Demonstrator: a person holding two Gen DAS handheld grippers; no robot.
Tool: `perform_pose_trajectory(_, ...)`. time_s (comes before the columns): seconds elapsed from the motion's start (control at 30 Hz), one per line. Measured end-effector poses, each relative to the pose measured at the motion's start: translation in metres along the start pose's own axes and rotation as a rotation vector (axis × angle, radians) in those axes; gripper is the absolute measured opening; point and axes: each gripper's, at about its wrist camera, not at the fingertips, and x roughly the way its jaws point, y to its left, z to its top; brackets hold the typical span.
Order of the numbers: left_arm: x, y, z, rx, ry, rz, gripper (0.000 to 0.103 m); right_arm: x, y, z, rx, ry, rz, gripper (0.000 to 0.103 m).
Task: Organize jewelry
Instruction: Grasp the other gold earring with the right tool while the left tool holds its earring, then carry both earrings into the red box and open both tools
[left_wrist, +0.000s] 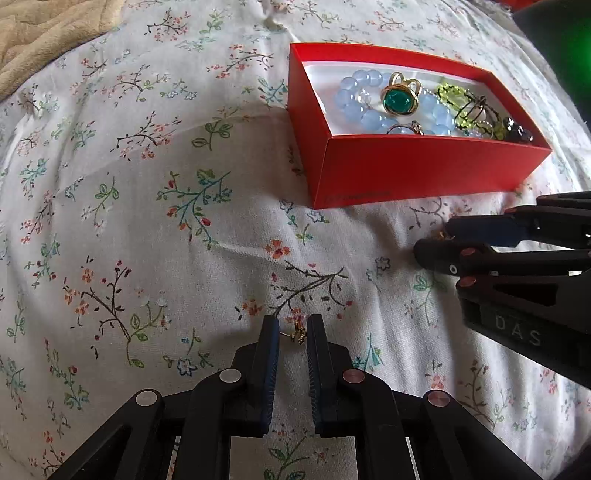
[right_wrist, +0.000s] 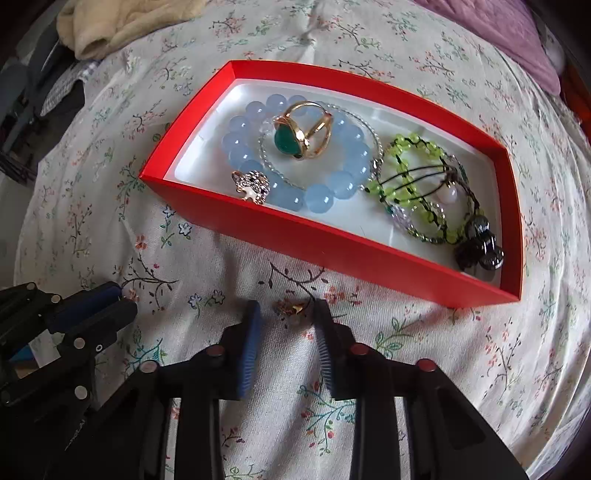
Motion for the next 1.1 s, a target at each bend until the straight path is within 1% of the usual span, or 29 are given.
perform_pose_trajectory(0.03, 0.000, 0.000, 0.000, -0.001, 0.000, 0.000, 0.010, 0.000, 0.001, 0.000, -0.008, 0.001, -0.009, 0.022)
perform_pose_trajectory(0.13, 0.000, 0.001, 0.002, -0.006, 0.001, -0.002, 0.010, 0.001, 0.003, 0.003, -0.020, -0.001, -0.026, 0.013)
perform_pose_trajectory(0.2, 0.000, 0.001, 0.002, -0.010, 0.000, -0.002, 0.010, 0.001, 0.002, 0.003, -0.023, -0.003, -0.027, 0.009)
perform_pose_trajectory(0.33, -0.001, 0.003, 0.004, -0.018, -0.005, -0.005, 0.010, -0.006, -0.004, 0.002, -0.018, -0.015, -0.003, 0.008)
perform_pose_trajectory(0.53, -0.009, 0.004, 0.008, -0.033, -0.026, -0.020, 0.010, -0.030, -0.014, -0.006, -0.013, -0.050, 0.043, 0.008)
perform_pose_trajectory(0.77, -0.028, 0.003, 0.014, -0.063, -0.093, -0.053, 0.010, -0.061, -0.033, -0.020, 0.022, -0.098, 0.100, 0.008)
perform_pose_trajectory(0.97, -0.041, -0.006, 0.024, -0.067, -0.153, -0.086, 0.010, -0.087, -0.053, -0.022, 0.070, -0.164, 0.124, 0.008)
perform_pose_trajectory(1.1, -0.046, -0.015, 0.032, -0.059, -0.182, -0.097, 0.010, -0.097, -0.064, -0.018, 0.101, -0.190, 0.135, 0.008)
